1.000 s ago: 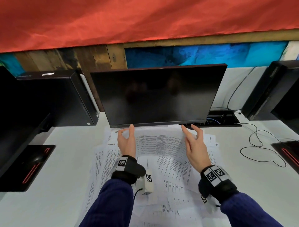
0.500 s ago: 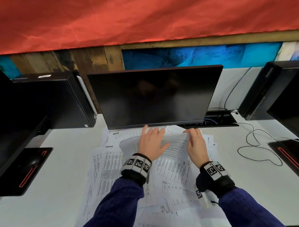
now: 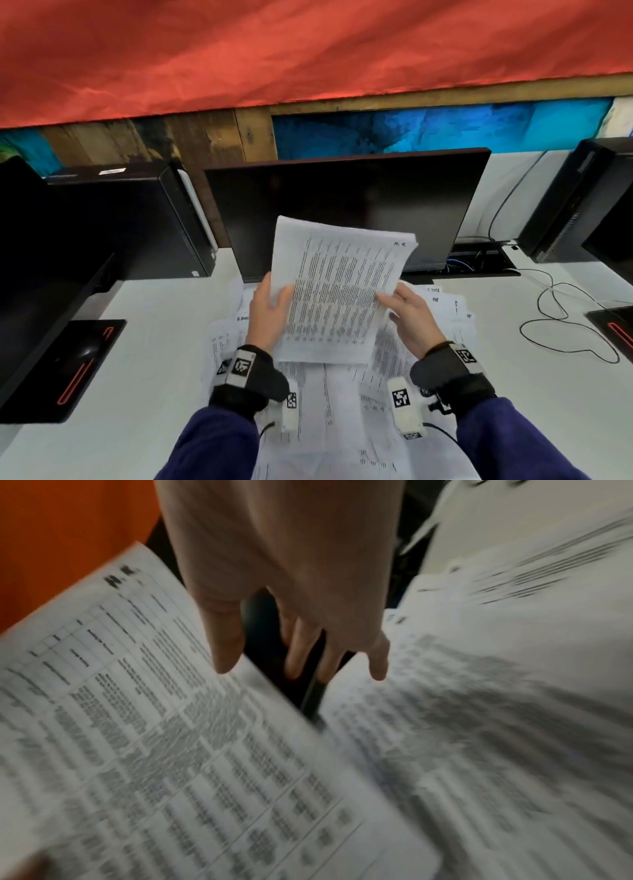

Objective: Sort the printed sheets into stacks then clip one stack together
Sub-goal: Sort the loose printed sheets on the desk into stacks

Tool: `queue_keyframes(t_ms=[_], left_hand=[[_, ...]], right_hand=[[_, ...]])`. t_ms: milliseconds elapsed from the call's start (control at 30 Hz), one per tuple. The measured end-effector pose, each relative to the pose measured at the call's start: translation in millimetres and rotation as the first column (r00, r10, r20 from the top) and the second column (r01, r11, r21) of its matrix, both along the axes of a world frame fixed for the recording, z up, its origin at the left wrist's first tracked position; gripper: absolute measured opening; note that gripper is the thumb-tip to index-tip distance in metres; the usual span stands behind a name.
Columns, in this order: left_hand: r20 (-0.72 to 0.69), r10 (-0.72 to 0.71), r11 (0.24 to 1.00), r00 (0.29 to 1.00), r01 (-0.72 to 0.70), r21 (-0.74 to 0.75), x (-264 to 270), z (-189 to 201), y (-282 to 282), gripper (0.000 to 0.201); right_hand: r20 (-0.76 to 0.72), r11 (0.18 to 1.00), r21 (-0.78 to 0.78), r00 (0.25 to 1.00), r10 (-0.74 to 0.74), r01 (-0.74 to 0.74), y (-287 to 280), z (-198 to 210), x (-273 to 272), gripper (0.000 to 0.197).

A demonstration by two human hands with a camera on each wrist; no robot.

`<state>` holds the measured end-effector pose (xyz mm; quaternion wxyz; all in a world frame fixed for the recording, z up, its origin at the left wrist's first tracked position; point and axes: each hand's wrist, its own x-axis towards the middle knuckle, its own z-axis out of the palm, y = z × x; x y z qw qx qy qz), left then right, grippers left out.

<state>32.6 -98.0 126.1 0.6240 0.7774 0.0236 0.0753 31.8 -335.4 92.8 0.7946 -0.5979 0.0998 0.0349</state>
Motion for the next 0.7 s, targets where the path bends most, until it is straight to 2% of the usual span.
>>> queue_keyframes(t_ms=[100,200,267,433,600,700], left_hand=[[-0.022,0.146,0.985,0.989,-0.147,-0.087,-21,-14,0,0.039],[-0.051,0.217,0.974,0.975,-0.22,-0.062,-31,-37,9,0.044],[-0.051,0.233,0.971,0.971,-0.235,-0.035,-30,-59,14,0.036],[-0.131,0.265,0.963,0.955,-0.269,-0.014,-25,-94,17,0.035],[-0.174,0.254,0.967,0.951,-0.245,0.075,-18,-113,21,0.028],[-0.174,0.258,0.964,0.95,-0.242,0.108,-14,-113,25,0.027]], right_hand=[[0.063,1.0,0.023,0.998,-0.005,0.004,29,11,3,0.024],[0.055,0.995,-0.092,0.998,0.033,-0.028,60,0,1,0.023],[0.019,0.988,-0.149,0.999,0.047,-0.043,71,-13,-2,0.028],[-0.063,0.98,-0.199,0.998,-0.008,-0.004,82,-42,-6,0.036],[-0.09,0.965,-0.254,0.993,-0.082,0.057,93,-45,-4,0.014],[-0.083,0.957,-0.284,0.993,-0.085,0.058,99,-32,-1,0.013]])
